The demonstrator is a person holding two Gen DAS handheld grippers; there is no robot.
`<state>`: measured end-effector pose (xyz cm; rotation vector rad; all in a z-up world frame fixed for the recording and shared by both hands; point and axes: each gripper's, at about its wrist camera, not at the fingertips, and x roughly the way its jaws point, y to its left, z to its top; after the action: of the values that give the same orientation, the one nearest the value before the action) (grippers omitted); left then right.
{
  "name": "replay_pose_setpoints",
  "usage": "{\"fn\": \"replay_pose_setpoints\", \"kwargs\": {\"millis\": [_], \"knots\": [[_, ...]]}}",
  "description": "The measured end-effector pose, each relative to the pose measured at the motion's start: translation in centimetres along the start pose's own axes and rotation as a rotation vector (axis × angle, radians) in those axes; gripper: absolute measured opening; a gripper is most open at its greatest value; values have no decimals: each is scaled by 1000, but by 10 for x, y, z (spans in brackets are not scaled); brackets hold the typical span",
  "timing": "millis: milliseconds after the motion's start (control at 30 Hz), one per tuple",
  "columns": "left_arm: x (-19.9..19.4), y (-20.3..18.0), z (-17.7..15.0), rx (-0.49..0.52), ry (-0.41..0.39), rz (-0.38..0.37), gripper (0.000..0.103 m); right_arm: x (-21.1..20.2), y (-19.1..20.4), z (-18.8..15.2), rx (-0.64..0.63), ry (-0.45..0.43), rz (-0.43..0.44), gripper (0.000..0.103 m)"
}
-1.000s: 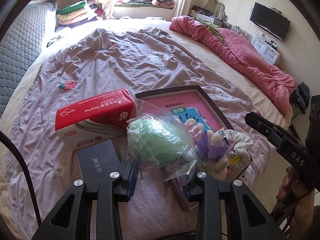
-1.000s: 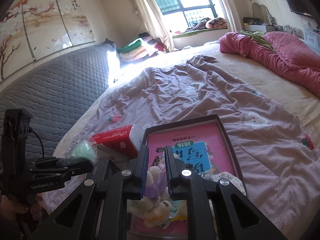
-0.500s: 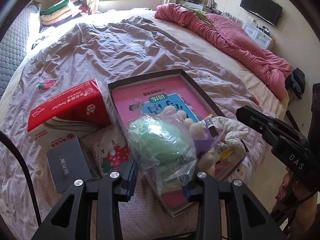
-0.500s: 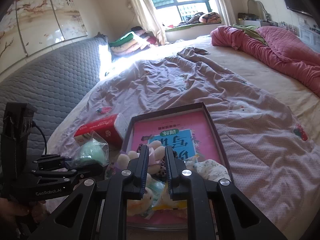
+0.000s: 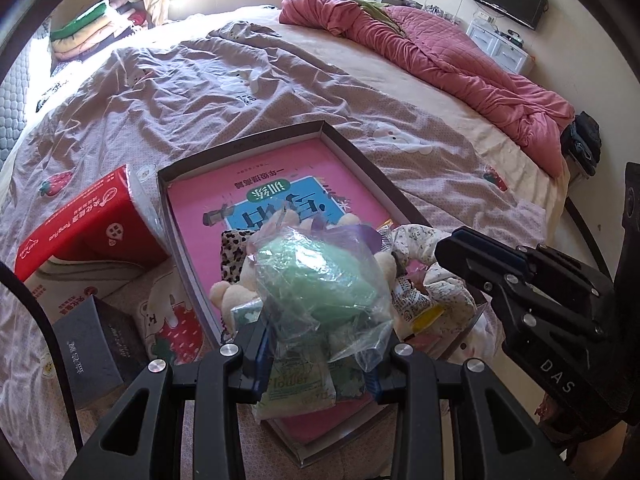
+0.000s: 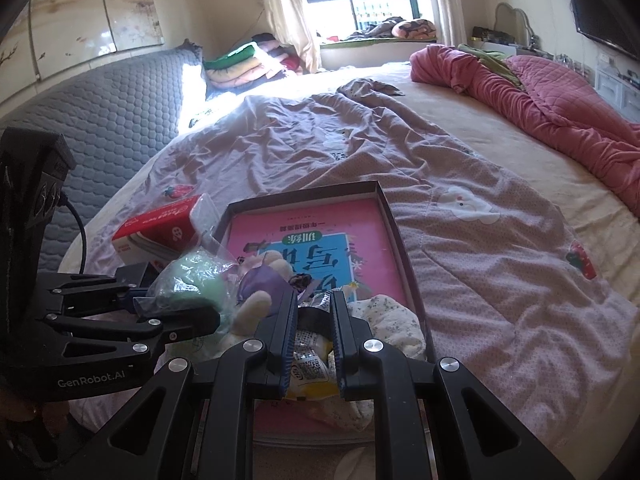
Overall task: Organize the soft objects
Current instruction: 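Open the left gripper to drop the mesh bag while the right gripper releases the bear into the tray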
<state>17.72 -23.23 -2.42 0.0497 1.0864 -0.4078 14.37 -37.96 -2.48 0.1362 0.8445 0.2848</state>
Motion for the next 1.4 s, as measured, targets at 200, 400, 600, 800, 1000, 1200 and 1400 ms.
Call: {"fn": "replay_pose_setpoints", "kwargs": {"millis": [200, 400, 600, 800, 1000, 1200, 1400], "knots": [[7, -5, 5, 8, 3, -9, 37, 4, -2, -2, 0, 7, -13, 17], [13, -1, 7, -1, 8, -12, 37, 10, -1, -4, -6, 16, -22, 19], [22, 8, 8, -23, 26, -21, 37, 16, 1, -6, -8, 26, -41, 33], [26, 13, 10, -36, 27, -46, 37, 19, 3, -5, -9, 35, -60, 39], [28, 15, 12, -39, 28, -60, 37, 19, 4, -7, -13, 42, -100, 52], [28, 18, 12, -56, 23, -75, 40, 18, 0, -7, 12, 46, -131, 60], [24, 17, 10, -49, 15, -65, 49, 15, 1, -6, 10, 45, -140, 63]]}}
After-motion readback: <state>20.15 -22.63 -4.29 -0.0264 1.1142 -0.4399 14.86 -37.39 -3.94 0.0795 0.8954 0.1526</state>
